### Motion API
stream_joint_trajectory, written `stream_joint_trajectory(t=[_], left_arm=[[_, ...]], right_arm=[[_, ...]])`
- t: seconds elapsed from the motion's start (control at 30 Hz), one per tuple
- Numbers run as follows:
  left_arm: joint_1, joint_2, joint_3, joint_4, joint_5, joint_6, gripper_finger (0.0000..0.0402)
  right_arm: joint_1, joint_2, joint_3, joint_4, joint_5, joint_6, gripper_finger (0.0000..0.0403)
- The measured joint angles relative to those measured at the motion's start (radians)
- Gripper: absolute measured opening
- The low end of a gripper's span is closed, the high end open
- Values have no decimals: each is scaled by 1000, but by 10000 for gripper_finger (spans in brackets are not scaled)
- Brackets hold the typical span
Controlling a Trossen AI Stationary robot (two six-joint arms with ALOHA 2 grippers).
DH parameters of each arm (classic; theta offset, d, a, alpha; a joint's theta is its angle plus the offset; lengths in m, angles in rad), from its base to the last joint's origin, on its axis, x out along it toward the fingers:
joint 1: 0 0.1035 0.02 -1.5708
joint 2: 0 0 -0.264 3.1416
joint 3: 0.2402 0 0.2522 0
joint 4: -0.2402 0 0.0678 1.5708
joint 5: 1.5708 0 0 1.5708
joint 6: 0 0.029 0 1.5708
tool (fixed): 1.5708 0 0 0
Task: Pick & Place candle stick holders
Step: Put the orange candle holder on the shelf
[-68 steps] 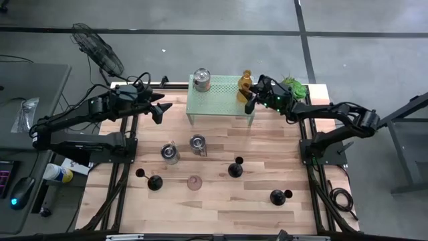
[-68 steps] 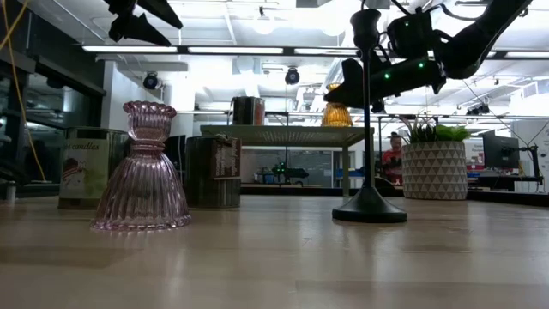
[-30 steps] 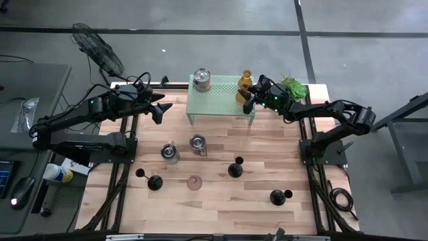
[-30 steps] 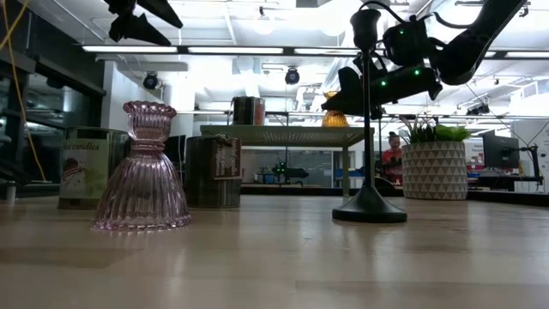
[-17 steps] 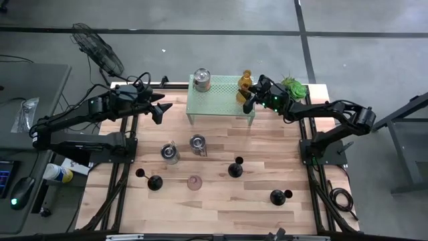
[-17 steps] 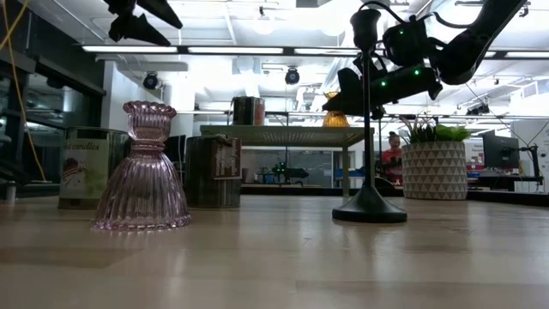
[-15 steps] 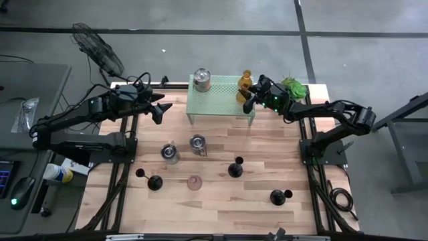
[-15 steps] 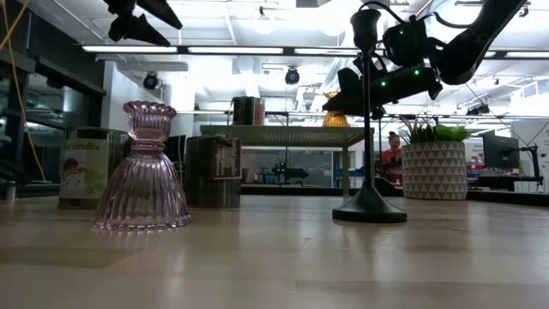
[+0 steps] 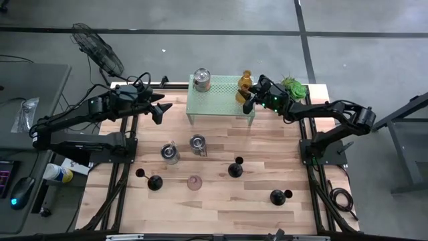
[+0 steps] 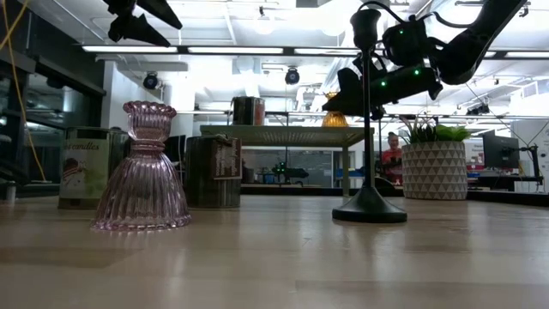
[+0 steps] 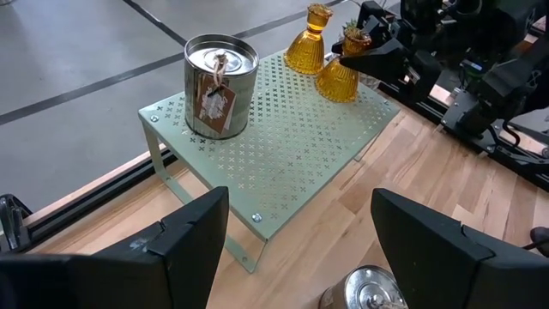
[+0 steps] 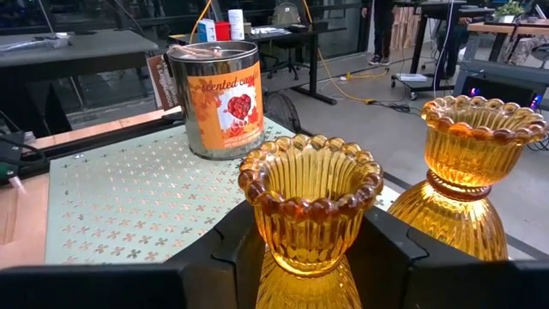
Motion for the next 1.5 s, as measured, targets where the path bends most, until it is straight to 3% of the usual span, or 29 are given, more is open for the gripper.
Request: stream_joint_trajectory(t=[0.3, 0.53, 0.8, 1.5], left_arm=[[0, 0, 0, -1, 6, 0, 283], [0, 0, 0, -4, 6, 0, 283], [0, 0, 0, -3, 18, 0, 283], [0, 0, 0, -3, 19, -20, 283]], right_arm=[[0, 0, 0, 1, -9, 53, 146], [0, 2, -2, -13, -60, 103, 210], [0, -6, -2, 9, 21, 108, 277], [0, -35, -2, -2, 50, 98, 284]])
